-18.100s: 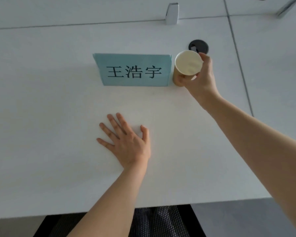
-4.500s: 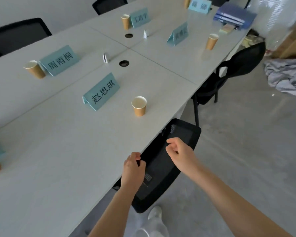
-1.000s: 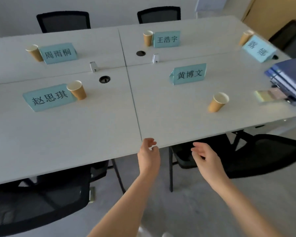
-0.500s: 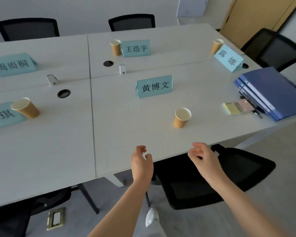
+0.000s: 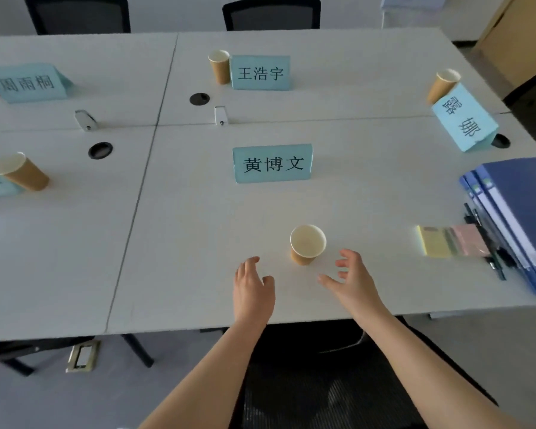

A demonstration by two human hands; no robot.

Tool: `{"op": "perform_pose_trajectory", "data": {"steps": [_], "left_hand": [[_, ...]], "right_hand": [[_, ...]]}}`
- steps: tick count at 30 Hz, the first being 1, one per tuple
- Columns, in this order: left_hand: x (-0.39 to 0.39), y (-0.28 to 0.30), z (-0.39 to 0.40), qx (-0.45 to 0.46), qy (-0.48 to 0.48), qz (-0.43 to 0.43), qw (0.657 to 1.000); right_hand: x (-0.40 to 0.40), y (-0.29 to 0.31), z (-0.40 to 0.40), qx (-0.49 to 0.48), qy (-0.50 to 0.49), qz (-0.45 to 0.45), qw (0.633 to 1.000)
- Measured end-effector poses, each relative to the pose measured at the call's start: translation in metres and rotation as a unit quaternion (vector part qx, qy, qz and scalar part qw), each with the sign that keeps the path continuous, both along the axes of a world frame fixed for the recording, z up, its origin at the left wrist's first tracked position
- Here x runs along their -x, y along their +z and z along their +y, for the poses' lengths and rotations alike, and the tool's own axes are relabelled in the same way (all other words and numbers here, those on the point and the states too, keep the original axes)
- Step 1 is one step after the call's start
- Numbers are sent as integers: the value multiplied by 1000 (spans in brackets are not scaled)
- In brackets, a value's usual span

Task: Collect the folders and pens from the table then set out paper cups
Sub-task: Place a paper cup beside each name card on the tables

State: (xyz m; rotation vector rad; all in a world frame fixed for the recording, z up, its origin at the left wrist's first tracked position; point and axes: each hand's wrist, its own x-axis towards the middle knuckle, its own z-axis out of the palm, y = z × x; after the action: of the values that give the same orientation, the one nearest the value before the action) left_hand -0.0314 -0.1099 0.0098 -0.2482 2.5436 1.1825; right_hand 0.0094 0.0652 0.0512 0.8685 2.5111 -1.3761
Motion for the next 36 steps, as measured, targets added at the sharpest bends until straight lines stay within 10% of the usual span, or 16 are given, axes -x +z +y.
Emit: {"op": "perform_pose_trajectory", "data": {"steps": [17, 36], "left_hand": [[7, -38, 51, 217, -29, -20, 976], [87, -57, 102, 231, 57, -28, 971]], "right_hand": [[84, -36, 47, 13, 307, 72, 949], [204, -32, 104, 20, 25, 175, 984]]}}
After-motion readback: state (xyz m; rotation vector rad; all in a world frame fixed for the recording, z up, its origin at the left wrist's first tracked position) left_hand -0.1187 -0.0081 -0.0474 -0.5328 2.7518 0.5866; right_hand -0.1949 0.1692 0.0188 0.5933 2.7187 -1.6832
